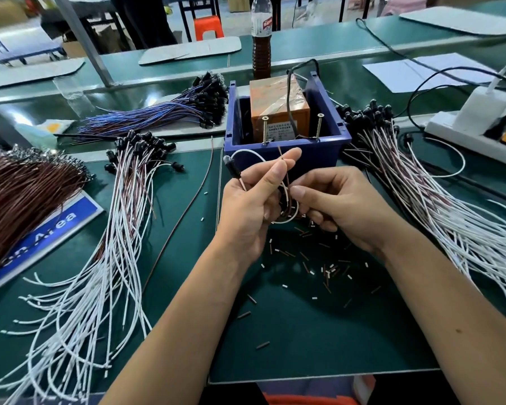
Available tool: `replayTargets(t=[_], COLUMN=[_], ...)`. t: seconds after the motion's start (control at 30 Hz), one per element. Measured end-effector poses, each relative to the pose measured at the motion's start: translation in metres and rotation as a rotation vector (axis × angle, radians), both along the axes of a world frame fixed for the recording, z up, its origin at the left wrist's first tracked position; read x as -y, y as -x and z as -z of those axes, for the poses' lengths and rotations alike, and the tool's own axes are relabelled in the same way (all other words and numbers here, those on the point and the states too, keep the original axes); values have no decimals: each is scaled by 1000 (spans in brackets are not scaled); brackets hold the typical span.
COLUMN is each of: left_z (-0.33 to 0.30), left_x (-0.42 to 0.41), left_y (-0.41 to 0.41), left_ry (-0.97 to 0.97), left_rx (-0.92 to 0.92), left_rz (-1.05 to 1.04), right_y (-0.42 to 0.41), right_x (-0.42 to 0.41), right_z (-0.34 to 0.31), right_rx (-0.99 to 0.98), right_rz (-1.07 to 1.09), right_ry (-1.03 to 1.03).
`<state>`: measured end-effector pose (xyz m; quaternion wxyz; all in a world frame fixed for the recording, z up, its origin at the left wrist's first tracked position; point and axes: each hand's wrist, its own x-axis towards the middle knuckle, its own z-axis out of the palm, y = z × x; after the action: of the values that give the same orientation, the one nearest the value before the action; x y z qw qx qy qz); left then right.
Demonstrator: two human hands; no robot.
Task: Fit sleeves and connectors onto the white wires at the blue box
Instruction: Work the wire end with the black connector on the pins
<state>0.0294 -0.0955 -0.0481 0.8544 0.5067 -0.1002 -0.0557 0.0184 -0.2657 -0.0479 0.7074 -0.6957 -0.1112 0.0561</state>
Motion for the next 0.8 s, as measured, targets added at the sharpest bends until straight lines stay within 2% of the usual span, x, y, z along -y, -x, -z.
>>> replayTargets(t=[0.13, 0.2, 0.43, 0.53, 0.67, 0.8], left_z=[-3, -4, -5, -4, -4, -3], left_x=[-4, -5, -6, -5, -5, -10], left_y=[1, 4, 5, 5, 3, 1], left_ry=[80, 36, -39, -65, -29, 44], left_rx=[-20, -5, 21, 39, 4, -45], left_rz=[176, 252, 284, 268, 276, 373], right_y=[-1, -2, -1, 0, 3, 3], right_x=[2, 2, 5, 0, -6, -6], right_z=[1, 2, 3, 2, -3, -2], right_rx=[4, -4, -43, 16, 201, 194], right_rz=[-15, -38, -148, -62, 133, 157], right_ry=[-14, -33, -79, -109, -189, -200])
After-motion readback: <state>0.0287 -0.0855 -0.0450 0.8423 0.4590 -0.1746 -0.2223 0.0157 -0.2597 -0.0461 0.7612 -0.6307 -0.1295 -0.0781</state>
